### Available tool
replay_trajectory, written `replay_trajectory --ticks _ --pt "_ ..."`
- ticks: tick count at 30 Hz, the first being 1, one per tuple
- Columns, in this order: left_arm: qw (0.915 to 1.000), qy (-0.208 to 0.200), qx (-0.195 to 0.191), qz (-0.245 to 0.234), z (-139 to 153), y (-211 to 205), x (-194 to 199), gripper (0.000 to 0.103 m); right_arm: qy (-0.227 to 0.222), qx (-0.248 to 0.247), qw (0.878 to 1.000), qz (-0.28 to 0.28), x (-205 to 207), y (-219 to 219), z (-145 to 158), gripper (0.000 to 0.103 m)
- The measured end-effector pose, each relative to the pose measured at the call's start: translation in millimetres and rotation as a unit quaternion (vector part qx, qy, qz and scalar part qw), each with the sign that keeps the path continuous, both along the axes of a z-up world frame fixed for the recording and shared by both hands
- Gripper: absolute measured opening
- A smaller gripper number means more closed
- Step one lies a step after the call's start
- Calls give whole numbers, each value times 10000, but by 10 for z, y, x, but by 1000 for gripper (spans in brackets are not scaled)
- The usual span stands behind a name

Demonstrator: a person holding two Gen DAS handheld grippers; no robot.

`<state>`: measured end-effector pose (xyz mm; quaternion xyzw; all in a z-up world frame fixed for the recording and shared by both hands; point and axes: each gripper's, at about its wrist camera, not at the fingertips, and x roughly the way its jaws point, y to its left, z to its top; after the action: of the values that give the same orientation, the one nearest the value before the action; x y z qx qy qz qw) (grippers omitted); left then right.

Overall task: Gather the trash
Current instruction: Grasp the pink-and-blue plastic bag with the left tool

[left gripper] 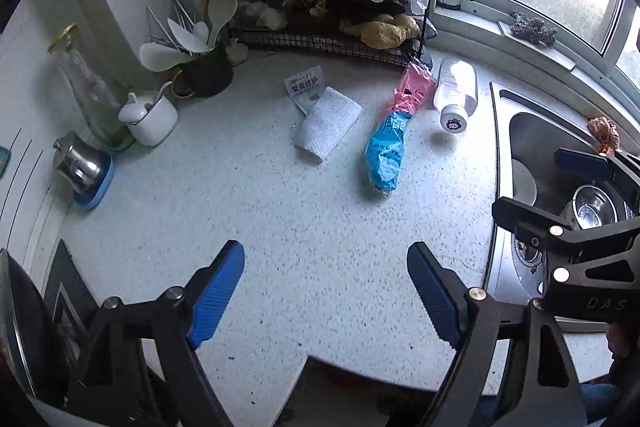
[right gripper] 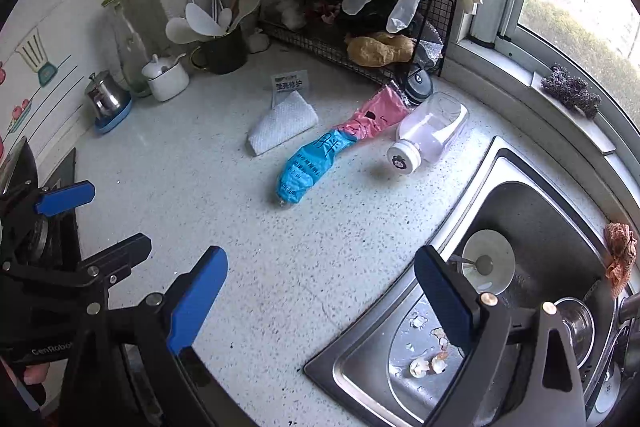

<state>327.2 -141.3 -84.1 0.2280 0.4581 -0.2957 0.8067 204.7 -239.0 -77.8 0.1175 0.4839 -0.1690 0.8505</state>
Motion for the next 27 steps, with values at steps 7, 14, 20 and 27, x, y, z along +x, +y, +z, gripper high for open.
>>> replay_trajectory --ticks 7,14,20,27 --pt "9985 384 21 -399 -261 -668 428 82 195 -44 9991 -384 258 -583 -112 94" --pt "9958 484 199 -747 -501 -1188 770 82 347 182 9966 -727 445 -1026 -304 94" --pt "9913 887 270 -936 -779 -1488 1040 82 484 342 9940 -924 577 -1277 -492 94" --pt "9844 1121 439 -1284 -1146 -1807 1171 82 765 518 9890 -1157 587 -1511 -752 94"
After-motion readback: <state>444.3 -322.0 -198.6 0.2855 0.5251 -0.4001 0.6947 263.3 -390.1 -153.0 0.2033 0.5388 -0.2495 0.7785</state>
